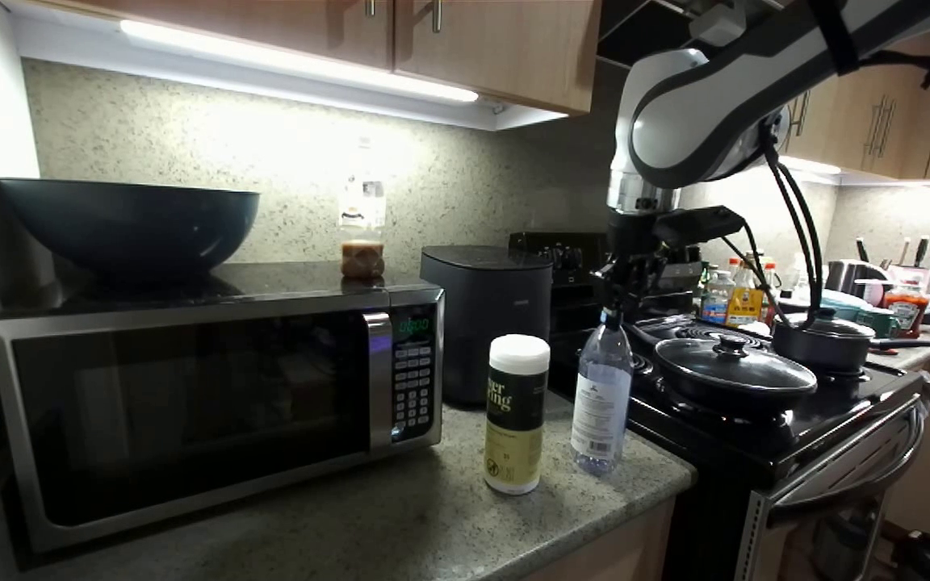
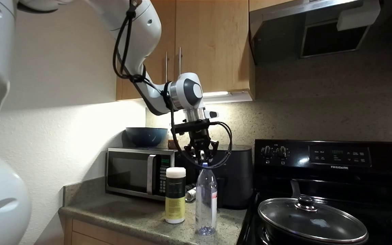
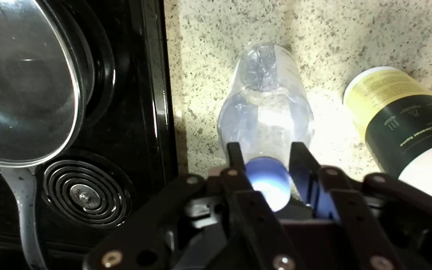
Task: Place the clear bottle on top of the container on the left side of the countertop
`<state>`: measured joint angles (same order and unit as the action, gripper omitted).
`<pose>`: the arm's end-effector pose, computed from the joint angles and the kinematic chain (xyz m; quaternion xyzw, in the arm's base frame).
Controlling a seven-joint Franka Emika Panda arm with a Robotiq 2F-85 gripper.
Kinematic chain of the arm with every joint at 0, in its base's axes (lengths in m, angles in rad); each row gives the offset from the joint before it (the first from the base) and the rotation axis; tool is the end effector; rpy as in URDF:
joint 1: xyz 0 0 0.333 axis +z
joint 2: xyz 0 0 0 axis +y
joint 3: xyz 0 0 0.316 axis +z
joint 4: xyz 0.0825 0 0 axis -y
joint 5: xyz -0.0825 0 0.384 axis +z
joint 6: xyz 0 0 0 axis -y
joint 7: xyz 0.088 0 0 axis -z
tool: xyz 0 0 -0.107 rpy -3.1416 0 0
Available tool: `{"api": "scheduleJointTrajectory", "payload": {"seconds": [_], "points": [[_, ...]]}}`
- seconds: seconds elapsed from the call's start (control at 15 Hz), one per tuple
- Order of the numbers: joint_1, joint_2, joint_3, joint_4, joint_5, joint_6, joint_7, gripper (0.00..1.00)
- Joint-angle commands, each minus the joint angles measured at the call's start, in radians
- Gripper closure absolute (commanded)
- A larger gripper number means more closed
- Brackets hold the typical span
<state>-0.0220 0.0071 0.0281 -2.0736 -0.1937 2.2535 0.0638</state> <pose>0.5655 -0.0019 0.4432 0.9928 0.0257 0.0886 0.0769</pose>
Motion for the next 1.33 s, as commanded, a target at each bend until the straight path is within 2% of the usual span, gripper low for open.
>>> {"api": "scheduleJointTrajectory", "payload": {"seconds": [0.0,0.07,0.13,0.2,0.33,0.4,0.73,1.27], "points": [[0.006,0.012,-0.013,0.011,0.044,0.011,-0.055,0.87],[0.007,0.010,-0.013,0.012,0.045,-0.001,-0.050,0.49],[0.009,0.001,-0.011,0.002,0.016,-0.002,-0.009,0.53],[0.009,0.001,-0.011,0.002,0.016,-0.003,-0.009,0.76],[0.009,0.001,-0.012,0.002,0.016,-0.003,-0.009,0.63],[0.009,0.001,-0.012,0.002,0.016,-0.003,-0.009,0.33],[0.010,-0.003,-0.012,-0.007,0.012,0.013,-0.014,0.02],[0.007,0.020,-0.017,0.010,0.017,0.025,-0.029,0.00]]}}
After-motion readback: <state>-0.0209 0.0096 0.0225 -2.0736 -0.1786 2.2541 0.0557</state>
